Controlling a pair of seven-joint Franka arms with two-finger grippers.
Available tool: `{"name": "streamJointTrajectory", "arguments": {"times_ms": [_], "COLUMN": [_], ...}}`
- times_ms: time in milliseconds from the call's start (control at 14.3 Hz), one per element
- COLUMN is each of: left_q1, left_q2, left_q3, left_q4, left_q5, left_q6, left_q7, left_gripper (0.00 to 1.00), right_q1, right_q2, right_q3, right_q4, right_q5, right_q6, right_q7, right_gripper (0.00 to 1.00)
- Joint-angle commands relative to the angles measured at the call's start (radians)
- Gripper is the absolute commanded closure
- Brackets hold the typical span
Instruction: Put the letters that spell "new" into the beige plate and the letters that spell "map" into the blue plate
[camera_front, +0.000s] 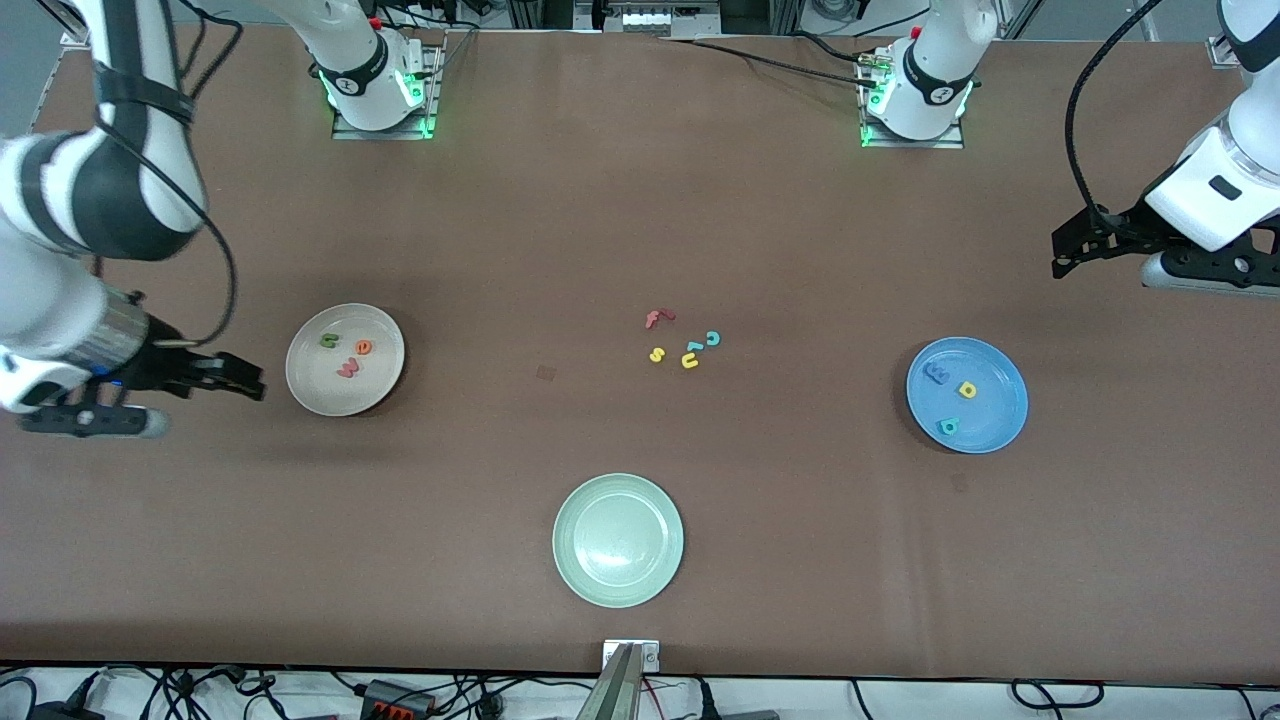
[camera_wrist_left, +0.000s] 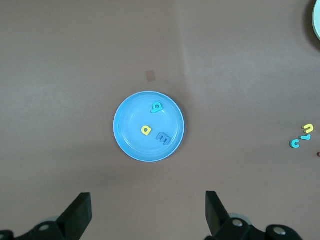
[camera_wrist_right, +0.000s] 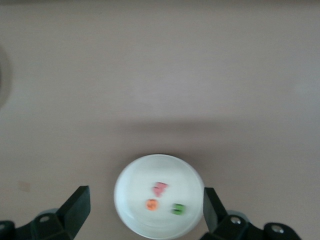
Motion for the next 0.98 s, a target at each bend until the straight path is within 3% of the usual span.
{"name": "streamJointTrajectory", "arguments": {"times_ms": [0, 70, 350, 910], "left_q1": [0.008, 0.010, 0.008, 0.008], "left_q2": [0.011, 0.011, 0.011, 0.011], "left_q3": [-0.007, -0.007, -0.007, -0.007], "left_q4": [0.025, 0.025, 0.025, 0.025], "left_q5": [-0.012, -0.012, -0.012, -0.012], "left_q6": [-0.012, -0.012, -0.014, -0.012], "left_q7": [0.024, 0.024, 0.024, 0.024], "left_gripper": [0.00, 0.00, 0.00, 0.00], "right_q1": [-0.199, -0.237, -0.275, -0.254], "right_q2": [-0.043, -0.064, -0.127, -0.210], "right_q3": [0.169, 0.194, 0.191, 0.188], "right_q4": [0.031, 0.025, 0.033, 0.023], "right_q5": [-0.044, -0.041, -0.041, -0.093], "right_q6": [-0.040, -0.042, -0.158, -0.252], "right_q7": [-0.005, -0.005, -0.020, -0.048], "right_gripper": [0.00, 0.00, 0.00, 0.00]}}
